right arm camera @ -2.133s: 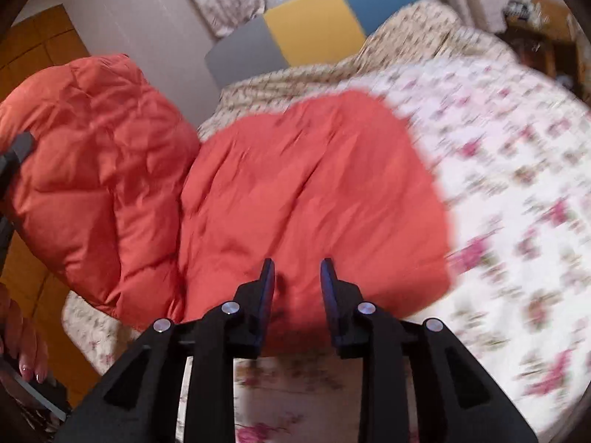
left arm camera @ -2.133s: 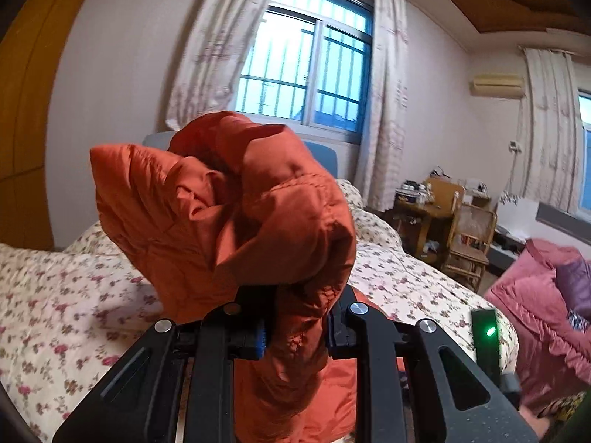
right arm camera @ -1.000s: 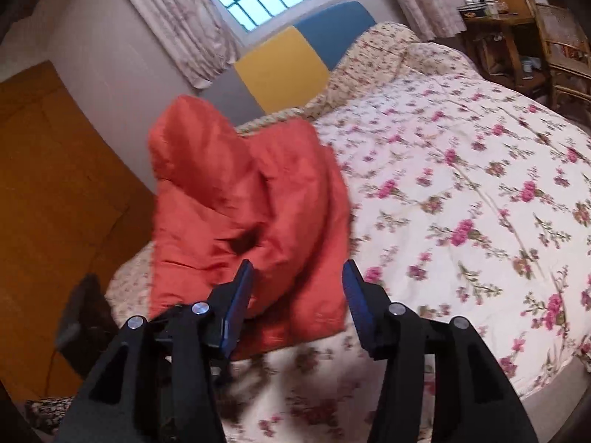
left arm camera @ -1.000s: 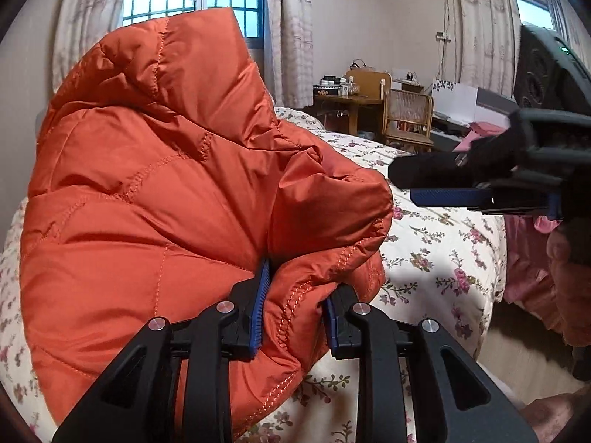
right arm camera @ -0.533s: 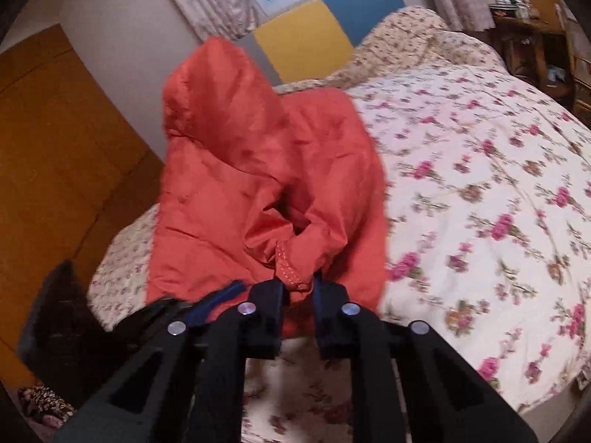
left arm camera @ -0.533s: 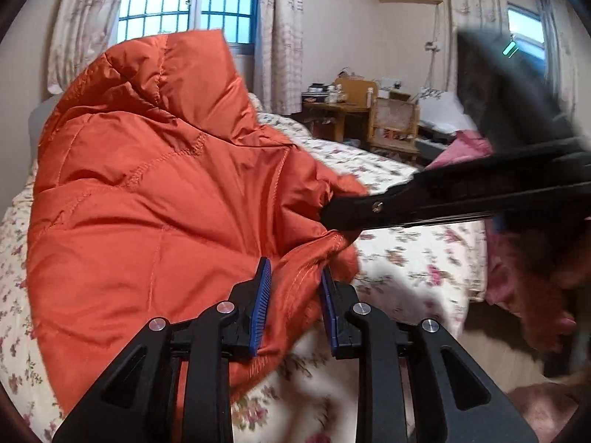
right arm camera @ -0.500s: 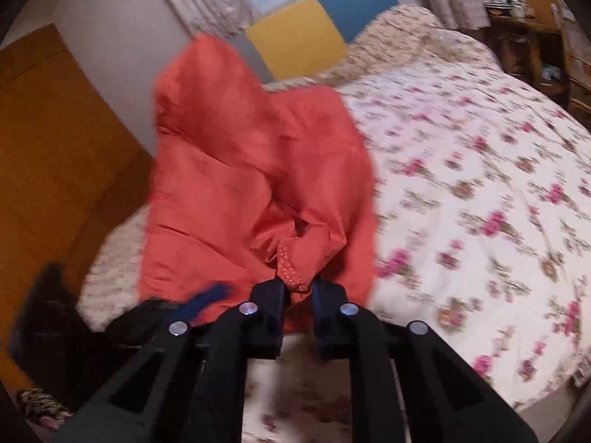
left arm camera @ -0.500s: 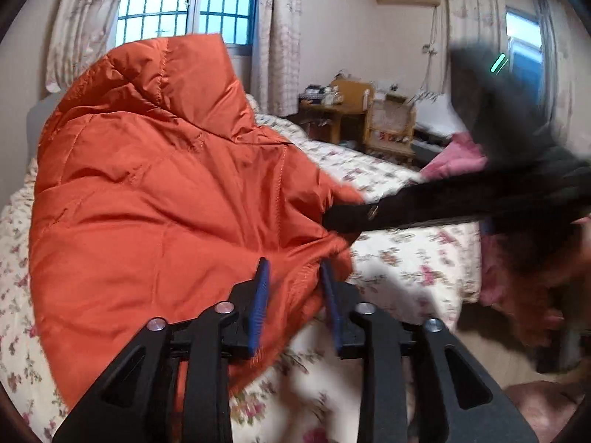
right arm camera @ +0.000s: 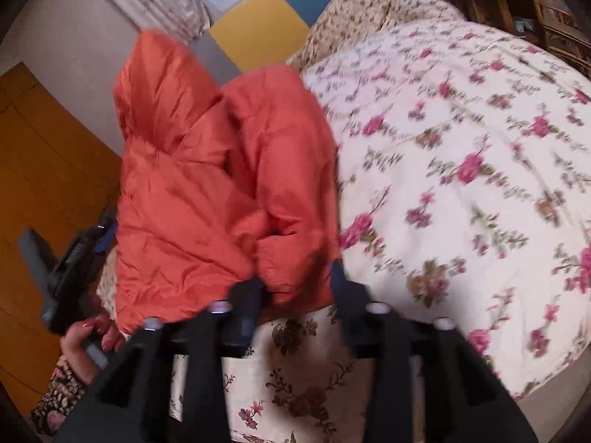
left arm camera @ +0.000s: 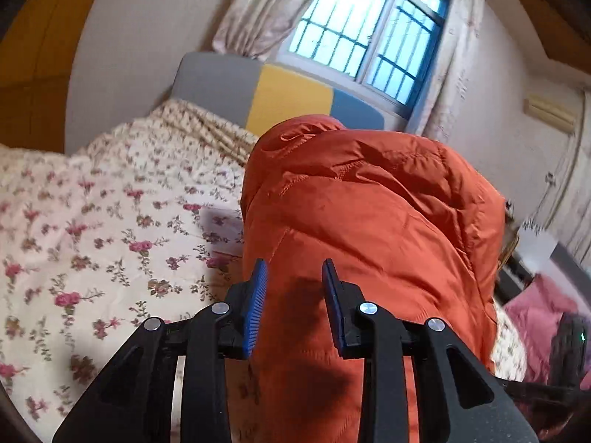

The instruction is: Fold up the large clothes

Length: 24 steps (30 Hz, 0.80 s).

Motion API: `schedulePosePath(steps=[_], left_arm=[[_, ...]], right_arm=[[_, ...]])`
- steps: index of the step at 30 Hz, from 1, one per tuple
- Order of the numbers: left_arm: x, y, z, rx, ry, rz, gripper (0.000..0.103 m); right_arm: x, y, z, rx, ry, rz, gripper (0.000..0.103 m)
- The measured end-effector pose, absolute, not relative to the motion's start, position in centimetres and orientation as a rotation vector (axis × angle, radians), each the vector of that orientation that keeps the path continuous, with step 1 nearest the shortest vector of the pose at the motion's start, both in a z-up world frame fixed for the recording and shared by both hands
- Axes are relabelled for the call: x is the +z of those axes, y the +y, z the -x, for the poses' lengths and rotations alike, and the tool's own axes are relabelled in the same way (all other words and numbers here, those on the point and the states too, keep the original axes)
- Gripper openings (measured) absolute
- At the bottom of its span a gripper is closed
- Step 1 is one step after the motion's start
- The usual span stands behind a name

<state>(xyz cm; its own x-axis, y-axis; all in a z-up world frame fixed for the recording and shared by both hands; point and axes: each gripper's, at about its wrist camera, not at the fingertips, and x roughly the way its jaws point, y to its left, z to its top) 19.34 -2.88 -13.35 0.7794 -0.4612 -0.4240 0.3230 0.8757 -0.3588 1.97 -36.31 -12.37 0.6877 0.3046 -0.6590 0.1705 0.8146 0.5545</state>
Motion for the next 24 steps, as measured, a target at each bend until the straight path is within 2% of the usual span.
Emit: schedulePosePath(steps=[2, 4, 9, 15, 20, 24], left_arm=[[-13.6, -3.8, -19.8, -0.45, 0.53, 0.246, 0.03], [-13.2, -4.7, -20.1, -0.463, 0.51, 0.22, 0.03], [-12.3, -5.5, -21.7, -0.479, 0.538, 0.261, 0.03], [-10.6, -4.9, -24.2, -0.423, 0.516, 0.251, 0.03], [-11.2, -3.2, -26.1, -0.297, 0.537, 0.361, 0.03], [-11.0, -5.4, -26.8, -0.323, 0.554, 0.301, 0.03]], right_arm=[[-10.6, -36.9, -1.2, 0.066, 0.762, -0.591, 0.04], [-8.2, -36.9, -0.7, 0.036, 0.689, -0.517, 0.034], [-3.2, -35.0, -2.4, 0.1, 0.577, -0.403, 0.034], [-0.4, -31.7, -7.6, 0.203, 0.565, -0.345, 0.034], [1.0, -27.5, -12.5, 0.265, 0.546, -0.26, 0.034], [0.8, -25.7, -17.1, 0.249, 0.562, -0.191, 0.033]])
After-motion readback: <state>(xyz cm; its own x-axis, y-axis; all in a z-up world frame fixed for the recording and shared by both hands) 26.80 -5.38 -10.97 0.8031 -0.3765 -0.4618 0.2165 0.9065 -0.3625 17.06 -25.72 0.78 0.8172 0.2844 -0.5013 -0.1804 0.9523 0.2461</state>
